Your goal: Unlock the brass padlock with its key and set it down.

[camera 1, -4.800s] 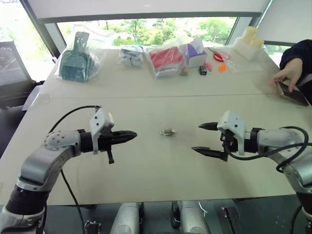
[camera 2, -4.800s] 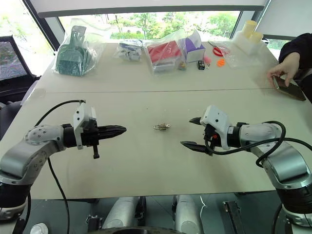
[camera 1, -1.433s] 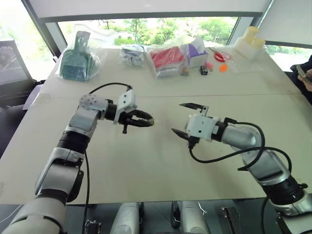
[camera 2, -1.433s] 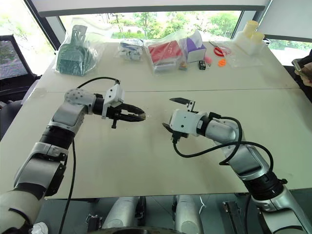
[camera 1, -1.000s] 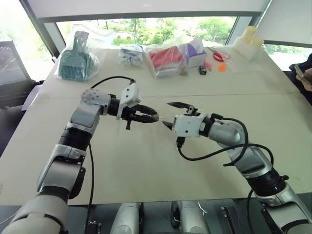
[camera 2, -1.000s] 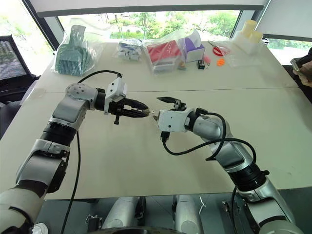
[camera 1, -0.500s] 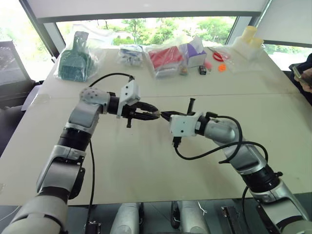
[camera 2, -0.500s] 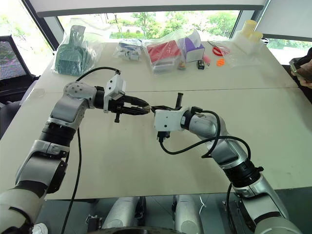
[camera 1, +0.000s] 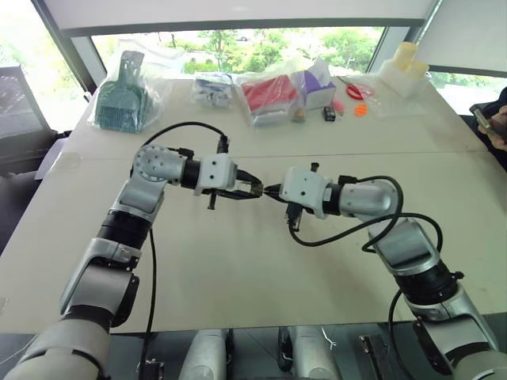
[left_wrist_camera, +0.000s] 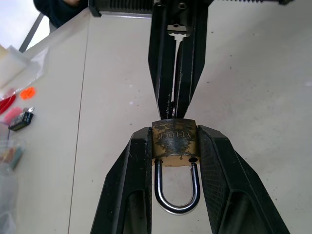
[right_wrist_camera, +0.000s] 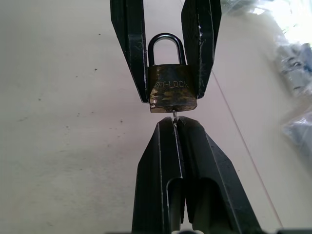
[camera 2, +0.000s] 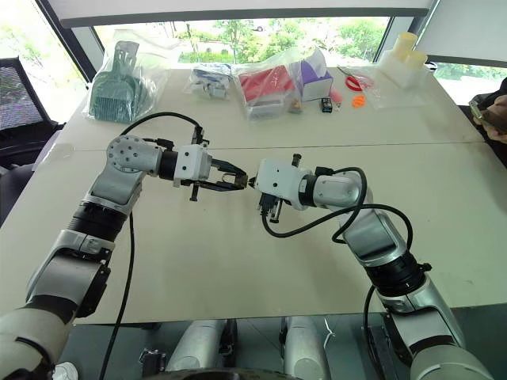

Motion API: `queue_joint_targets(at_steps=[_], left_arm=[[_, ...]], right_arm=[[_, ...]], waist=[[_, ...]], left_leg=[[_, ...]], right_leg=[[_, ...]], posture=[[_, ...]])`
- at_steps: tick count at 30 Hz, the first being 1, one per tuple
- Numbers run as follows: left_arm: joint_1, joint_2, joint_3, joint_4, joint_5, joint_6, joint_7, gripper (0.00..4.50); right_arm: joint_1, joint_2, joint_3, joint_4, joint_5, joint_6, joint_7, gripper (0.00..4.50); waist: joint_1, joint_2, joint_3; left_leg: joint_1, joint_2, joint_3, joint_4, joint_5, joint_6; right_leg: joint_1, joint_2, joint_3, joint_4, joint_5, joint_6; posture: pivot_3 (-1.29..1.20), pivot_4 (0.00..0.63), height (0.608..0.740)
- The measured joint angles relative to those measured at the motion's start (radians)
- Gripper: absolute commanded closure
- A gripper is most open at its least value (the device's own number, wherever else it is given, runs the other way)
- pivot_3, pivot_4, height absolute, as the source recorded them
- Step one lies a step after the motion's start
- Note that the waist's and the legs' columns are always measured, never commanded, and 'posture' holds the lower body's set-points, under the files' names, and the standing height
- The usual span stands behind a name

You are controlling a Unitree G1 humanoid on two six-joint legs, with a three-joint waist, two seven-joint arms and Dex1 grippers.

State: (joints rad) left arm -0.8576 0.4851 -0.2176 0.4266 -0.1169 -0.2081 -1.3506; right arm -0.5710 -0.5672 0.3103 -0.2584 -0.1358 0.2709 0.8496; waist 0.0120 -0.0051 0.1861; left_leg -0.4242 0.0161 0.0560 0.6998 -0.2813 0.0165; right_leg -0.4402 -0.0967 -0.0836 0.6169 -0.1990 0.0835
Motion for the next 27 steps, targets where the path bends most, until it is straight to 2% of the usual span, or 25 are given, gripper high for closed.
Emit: queue_joint_targets(at_steps=[3,6,7,11,18,26,27], left_arm=[[0.0,0.005,0.015,-0.003,-0.056,0.137,-0.013,3.77],[-0.001,0.022,0.025,-0.003,-0.093,0.248,-0.041,3.77],[-0.001,0.027,0.028,-0.003,-0.101,0.275,-0.048,3.77],[-0.012,0.037,0.036,-0.009,-0.137,0.371,-0.089,3.77],[-0.025,0.048,0.042,-0.047,-0.18,0.486,-0.142,3.77],[-0.026,0.048,0.042,-0.091,-0.199,0.535,-0.17,3.77],[-0.026,0.048,0.042,-0.094,-0.199,0.535,-0.17,3.77]], right_arm=[[0.007,-0.053,0.035,0.05,-0.119,-0.253,-0.083,4.45],[0.04,-0.096,0.031,0.094,-0.186,-0.436,-0.156,3.09],[0.054,-0.102,0.029,0.105,-0.201,-0.486,-0.179,2.45],[0.064,-0.102,0.024,0.138,-0.245,-0.636,-0.256,0.42],[0.018,-0.078,0.022,0.238,-0.306,-0.825,-0.349,0.42],[-0.052,-0.054,0.035,0.33,-0.345,-0.972,-0.384,0.42],[-0.059,-0.05,0.037,0.344,-0.351,-0.987,-0.384,0.95]], waist=[[0.001,0.0,0.0],[-0.001,0.0,0.0],[-0.001,0.0,0.0],[-0.002,0.0,0.0],[-0.003,0.0,0.0],[-0.002,0.0,0.0],[-0.002,0.0,0.0]], left_leg=[[0.0,0.0,0.0,0.0,0.0,0.0],[0.0,0.0,0.002,0.0,0.0,0.0],[0.0,0.0,0.002,0.0,0.0,0.0],[0.0,0.0,0.002,0.0,0.0,-0.001],[0.0,0.0,0.002,0.0,0.0,-0.001],[0.0,0.0,0.002,0.0,0.001,-0.001],[0.0,0.0,0.002,0.0,0.001,-0.001]], right_leg=[[0.0,0.0,0.0,0.0,0.0,0.001],[0.0,0.0,0.0,0.0,0.0,0.001],[0.0,0.0,0.0,0.0,0.0,0.001],[0.0,0.0,0.0,0.0,0.0,0.001],[0.0,0.0,0.0,0.0,0.0,0.001],[0.0,0.0,0.0,0.0,0.0,0.0],[0.0,0.0,0.0,0.0,0.0,0.0]], posture=[[0.0,0.15,0.74],[0.0,0.15,0.74],[0.0,0.15,0.74],[0.0,0.15,0.74],[0.0,0.15,0.74],[0.0,0.15,0.74],[0.0,0.15,0.74]])
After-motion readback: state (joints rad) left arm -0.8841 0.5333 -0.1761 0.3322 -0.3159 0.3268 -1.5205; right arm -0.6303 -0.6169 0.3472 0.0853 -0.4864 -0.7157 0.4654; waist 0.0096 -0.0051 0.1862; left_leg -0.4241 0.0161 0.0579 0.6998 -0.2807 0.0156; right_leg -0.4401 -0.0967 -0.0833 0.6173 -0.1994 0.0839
